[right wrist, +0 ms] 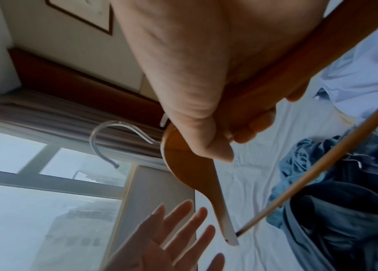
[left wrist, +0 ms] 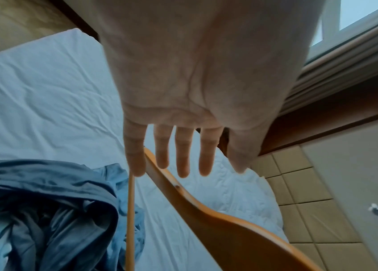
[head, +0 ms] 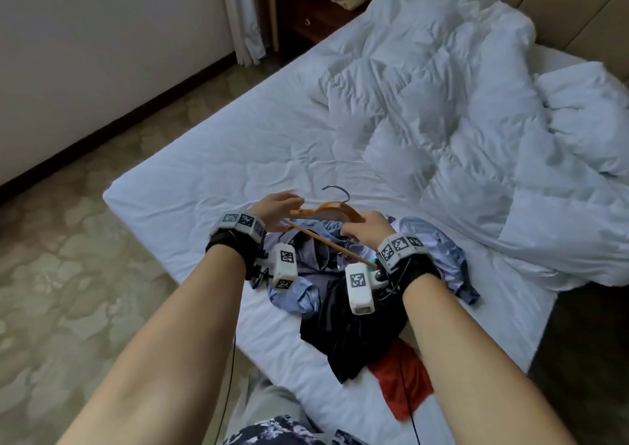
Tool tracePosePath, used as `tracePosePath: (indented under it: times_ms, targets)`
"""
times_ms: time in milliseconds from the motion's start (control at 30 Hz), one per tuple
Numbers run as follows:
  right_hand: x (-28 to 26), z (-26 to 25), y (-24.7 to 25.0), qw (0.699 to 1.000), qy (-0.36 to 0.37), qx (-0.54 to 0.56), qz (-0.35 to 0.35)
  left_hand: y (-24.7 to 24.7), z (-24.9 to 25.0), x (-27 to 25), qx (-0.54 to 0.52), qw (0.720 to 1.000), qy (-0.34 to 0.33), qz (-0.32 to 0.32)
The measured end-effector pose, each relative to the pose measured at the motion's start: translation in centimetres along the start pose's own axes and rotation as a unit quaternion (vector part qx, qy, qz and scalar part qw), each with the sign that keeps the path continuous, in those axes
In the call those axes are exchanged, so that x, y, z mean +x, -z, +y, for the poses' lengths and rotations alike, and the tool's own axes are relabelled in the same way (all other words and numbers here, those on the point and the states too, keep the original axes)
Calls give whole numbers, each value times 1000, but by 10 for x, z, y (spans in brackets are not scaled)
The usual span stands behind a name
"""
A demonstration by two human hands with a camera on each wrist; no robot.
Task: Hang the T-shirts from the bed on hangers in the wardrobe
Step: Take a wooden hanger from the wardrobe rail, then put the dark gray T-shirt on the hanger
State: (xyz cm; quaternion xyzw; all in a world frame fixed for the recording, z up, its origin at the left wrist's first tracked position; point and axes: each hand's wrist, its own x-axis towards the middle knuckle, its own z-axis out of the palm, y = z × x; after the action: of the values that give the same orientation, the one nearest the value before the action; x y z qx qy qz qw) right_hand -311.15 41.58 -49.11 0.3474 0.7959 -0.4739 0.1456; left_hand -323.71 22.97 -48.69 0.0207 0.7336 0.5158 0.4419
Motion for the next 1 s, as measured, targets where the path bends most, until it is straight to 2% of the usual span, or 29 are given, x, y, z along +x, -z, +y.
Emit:
tracePosePath:
  times_ms: [200,267,400,567,700,767,833,900,1000]
  targets:
    - [54,-3,-28,999,-41,-17,-7,28,-30,70,-69,986,68,137]
    - [68,-4,-37,998,-55,-37,-22,34,-48,90,-63,983,92,143]
    - [91,1,-54,993,-75,-71,-49,38,-88,124,-47,980,141,131]
    - [115,21,-71,993,-105,-57,-20,34,-129,155,1,976,191,101]
    - [129,35,-80,993,-117,-35,3,26,-141,173,102,978,172,60]
    - [134,42,-86,993,-121,-12,4,22,-145,181,159,974,162,10]
    - [138,51,-94,991,-131,25,3,19,-152,192,258,955,145,-36]
    - [142,61,-101,990,-137,37,-5,15,-155,200,353,927,118,-54]
    - [147,70,-108,989,-146,35,-10,11,-155,207,402,907,107,-73]
